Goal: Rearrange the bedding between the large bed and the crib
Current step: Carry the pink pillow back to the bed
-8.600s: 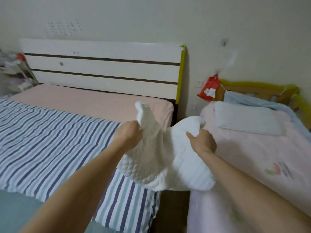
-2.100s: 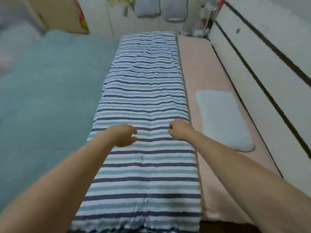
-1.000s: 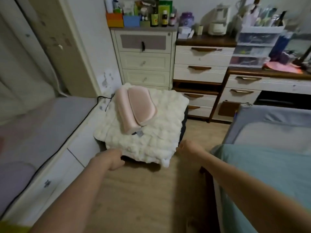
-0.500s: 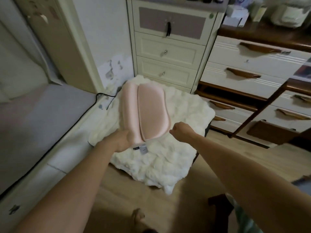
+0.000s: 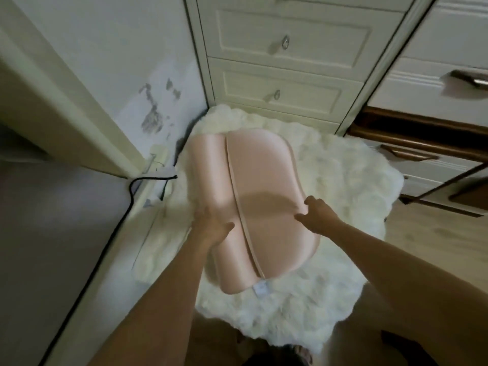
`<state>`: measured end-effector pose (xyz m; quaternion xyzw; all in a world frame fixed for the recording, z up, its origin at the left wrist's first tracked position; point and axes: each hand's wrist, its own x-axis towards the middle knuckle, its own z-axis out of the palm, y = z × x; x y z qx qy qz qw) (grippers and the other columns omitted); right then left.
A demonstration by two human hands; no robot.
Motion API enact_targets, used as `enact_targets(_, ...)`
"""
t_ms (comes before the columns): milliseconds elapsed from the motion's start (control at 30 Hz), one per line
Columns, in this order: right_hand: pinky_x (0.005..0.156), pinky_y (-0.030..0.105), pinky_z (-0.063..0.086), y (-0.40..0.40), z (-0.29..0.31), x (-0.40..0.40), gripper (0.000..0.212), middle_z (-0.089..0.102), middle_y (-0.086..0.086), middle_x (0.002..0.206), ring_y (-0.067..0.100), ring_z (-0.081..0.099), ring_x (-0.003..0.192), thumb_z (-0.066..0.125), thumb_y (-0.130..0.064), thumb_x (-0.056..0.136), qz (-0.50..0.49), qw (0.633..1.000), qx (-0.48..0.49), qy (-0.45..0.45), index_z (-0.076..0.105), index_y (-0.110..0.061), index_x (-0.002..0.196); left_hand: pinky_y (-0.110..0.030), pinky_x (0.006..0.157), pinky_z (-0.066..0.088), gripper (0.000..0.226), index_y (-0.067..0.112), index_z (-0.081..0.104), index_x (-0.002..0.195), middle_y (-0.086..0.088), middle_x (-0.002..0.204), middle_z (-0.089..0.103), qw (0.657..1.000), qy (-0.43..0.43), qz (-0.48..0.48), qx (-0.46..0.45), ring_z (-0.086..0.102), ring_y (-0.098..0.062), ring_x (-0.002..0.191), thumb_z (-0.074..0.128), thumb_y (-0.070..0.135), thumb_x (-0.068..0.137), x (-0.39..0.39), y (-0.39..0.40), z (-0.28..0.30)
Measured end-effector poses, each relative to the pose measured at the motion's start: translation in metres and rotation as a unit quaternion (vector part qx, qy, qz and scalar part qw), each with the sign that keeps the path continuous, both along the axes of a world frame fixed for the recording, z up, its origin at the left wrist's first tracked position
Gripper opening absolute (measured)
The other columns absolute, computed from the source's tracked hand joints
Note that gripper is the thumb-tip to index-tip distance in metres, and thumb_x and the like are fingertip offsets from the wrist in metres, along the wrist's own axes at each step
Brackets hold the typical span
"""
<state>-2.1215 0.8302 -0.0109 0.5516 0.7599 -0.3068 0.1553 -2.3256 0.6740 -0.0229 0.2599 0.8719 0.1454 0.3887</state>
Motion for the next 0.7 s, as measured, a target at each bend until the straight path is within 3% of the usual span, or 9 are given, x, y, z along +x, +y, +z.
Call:
enact_targets(100,0.095,0.043,0.045,0.027,-0.055,-0.018,0.069,0.045,0.018,0.130,0.037,0.049,0.117,0.065,-0.042,0.084,-0.064,0.997,-0.035,0.014,0.032,-0.007,0.135,-0.040,0.114,0.024,0.099,0.001,0.009,0.150,-0.021,0.155,0.012,0.999,0.005,0.049,-0.019,0.016,-0.035,0.143,0.065,0.049,0.084,-0.014,0.029,-0.056)
enact_targets(167,0.098,0.047,0.043,0.038,-0.083,-0.024,0.081,0.044,0.017,0.133,0.037,0.048,0.119,0.070,-0.046,0.079,-0.107,0.993,-0.044,0.012,0.028,-0.008,0.137,-0.041,0.116,0.021,0.103,-0.004,0.000,0.149,-0.023,0.155,0.008,0.995,-0.015,0.095,-0.019,0.012,-0.034,0.144,0.064,0.046,0.086,-0.019,0.039,-0.088)
enact_targets(300,0.078,0.034,0.046,0.059,-0.119,-0.037,0.097,0.048,0.014,0.127,0.029,0.052,0.101,0.078,-0.051,0.066,-0.186,0.979,-0.078,0.027,0.031,-0.005,0.136,-0.042,0.112,0.031,0.113,-0.007,0.012,0.147,-0.024,0.150,0.026,0.969,-0.066,0.237,0.004,0.031,-0.035,0.138,0.075,0.051,0.073,-0.034,0.052,-0.140)
enact_targets(367,0.078,0.035,0.050,0.067,-0.125,-0.040,0.098,0.055,0.012,0.119,0.028,0.055,0.098,0.082,-0.054,0.056,-0.191,0.978,-0.074,0.031,0.040,-0.005,0.130,-0.042,0.107,0.040,0.123,-0.005,0.025,0.144,-0.018,0.145,0.041,0.948,-0.093,0.302,0.038,0.044,-0.031,0.130,0.083,0.056,0.055,-0.043,0.052,-0.153)
enact_targets(500,0.073,0.033,0.053,0.074,-0.131,-0.035,0.073,0.063,0.004,0.098,0.023,0.061,0.086,0.086,-0.049,0.052,-0.203,0.971,-0.095,0.085,0.058,-0.008,0.106,-0.039,0.095,0.051,0.097,0.004,0.061,0.122,-0.009,0.117,0.067,0.926,-0.163,0.334,0.066,0.064,-0.022,0.105,0.087,0.054,0.043,-0.052,0.046,-0.167)
enact_targets(600,0.076,0.035,0.056,0.078,-0.125,-0.028,0.051,0.065,0.001,0.085,0.021,0.062,0.079,0.088,-0.044,0.053,-0.223,0.964,-0.091,0.111,0.063,-0.013,0.084,-0.031,0.085,0.053,0.068,0.010,0.066,0.114,-0.003,0.108,0.070,0.911,-0.236,0.325,0.092,0.066,-0.018,0.095,0.086,0.045,0.059,-0.041,0.044,-0.162)
enact_targets(700,0.076,0.035,0.056,0.090,-0.097,-0.013,0.048,0.065,0.002,0.085,0.022,0.063,0.078,0.088,-0.037,0.055,-0.236,0.962,-0.083,0.110,0.064,-0.012,0.089,-0.023,0.072,0.049,0.056,0.012,0.066,0.112,0.000,0.107,0.069,0.901,-0.283,0.318,0.083,0.064,-0.014,0.091,0.082,0.041,0.066,-0.017,0.048,-0.142)
